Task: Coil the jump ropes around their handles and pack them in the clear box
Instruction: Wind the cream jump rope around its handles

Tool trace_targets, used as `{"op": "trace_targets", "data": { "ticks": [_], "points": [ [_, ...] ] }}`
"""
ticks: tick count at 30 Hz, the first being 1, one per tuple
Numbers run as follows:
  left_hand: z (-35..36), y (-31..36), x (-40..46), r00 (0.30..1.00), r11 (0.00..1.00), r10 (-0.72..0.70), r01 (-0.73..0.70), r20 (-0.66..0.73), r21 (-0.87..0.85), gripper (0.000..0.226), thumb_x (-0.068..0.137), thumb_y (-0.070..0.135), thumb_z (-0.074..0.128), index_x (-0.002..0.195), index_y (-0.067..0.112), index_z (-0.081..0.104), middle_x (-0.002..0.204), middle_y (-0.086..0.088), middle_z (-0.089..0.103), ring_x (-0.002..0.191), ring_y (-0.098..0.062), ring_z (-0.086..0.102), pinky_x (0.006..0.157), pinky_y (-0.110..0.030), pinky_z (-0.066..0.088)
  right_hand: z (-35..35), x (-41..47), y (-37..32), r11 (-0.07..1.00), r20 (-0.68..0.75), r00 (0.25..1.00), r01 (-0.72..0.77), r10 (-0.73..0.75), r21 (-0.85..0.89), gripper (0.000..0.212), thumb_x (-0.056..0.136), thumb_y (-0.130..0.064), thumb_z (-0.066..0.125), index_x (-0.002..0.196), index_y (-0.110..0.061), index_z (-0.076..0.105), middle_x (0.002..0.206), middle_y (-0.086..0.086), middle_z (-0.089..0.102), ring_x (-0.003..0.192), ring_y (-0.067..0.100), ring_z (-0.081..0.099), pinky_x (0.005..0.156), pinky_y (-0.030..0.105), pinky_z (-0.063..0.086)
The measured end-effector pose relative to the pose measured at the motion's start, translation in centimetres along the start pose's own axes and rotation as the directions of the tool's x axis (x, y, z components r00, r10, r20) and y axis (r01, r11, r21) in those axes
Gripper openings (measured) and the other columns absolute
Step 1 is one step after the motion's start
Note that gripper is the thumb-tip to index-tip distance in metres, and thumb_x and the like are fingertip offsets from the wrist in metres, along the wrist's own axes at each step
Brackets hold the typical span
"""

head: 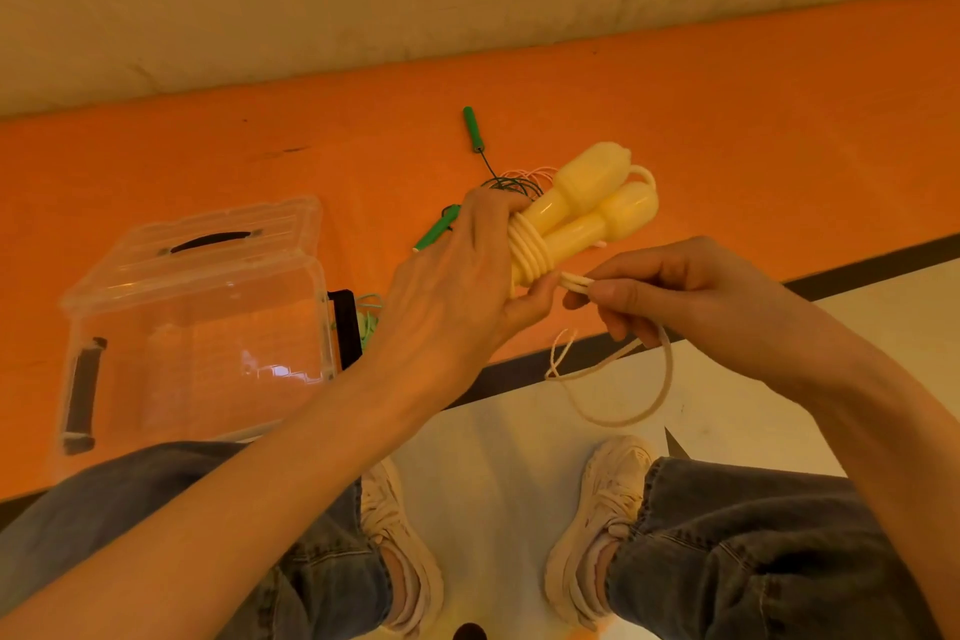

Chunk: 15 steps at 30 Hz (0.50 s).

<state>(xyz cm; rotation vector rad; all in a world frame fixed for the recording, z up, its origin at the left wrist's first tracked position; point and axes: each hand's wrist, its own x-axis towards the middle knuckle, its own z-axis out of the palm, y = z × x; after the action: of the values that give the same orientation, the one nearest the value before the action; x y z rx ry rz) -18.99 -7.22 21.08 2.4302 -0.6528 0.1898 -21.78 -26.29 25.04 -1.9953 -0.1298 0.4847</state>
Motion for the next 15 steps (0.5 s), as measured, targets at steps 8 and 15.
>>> {"op": "trace_targets", "data": {
  "ticks": [8,15],
  "points": [
    [-0.16,-0.02,0.17,0.993,0.999,-0.007,0.002,0.121,0.042,0.050,0.086,0.042,0.056,0.125,0.015,0.040,0.100,0.007,0.042,0.065,-0.010,0.041,0.047,-0.026,0.031,0.15,0.01,0.02,0.998,0.006,0.998,-0.069,0.069,0.015,0.026,0.095,-0.023,0.048,0.092,-0.013,0.072,0.063,-0.003,0.059,0.054,0.007,0.050,0.055,0.014,0.043],
    [-0.32,-0.14,0.22,0.991,0.998,0.001,-0.008,0.130,0.059,0.053,0.084,0.041,0.060,0.126,0.017,0.041,0.096,0.009,0.044,0.064,-0.009,0.040,0.050,-0.030,0.033,0.14,0.00,-0.02,0.974,0.034,0.984,-0.180,0.177,0.134,0.029,0.089,-0.033,0.052,0.088,-0.010,0.070,0.062,0.002,0.063,0.053,0.015,0.054,0.068,0.035,0.048]
  ]
}}
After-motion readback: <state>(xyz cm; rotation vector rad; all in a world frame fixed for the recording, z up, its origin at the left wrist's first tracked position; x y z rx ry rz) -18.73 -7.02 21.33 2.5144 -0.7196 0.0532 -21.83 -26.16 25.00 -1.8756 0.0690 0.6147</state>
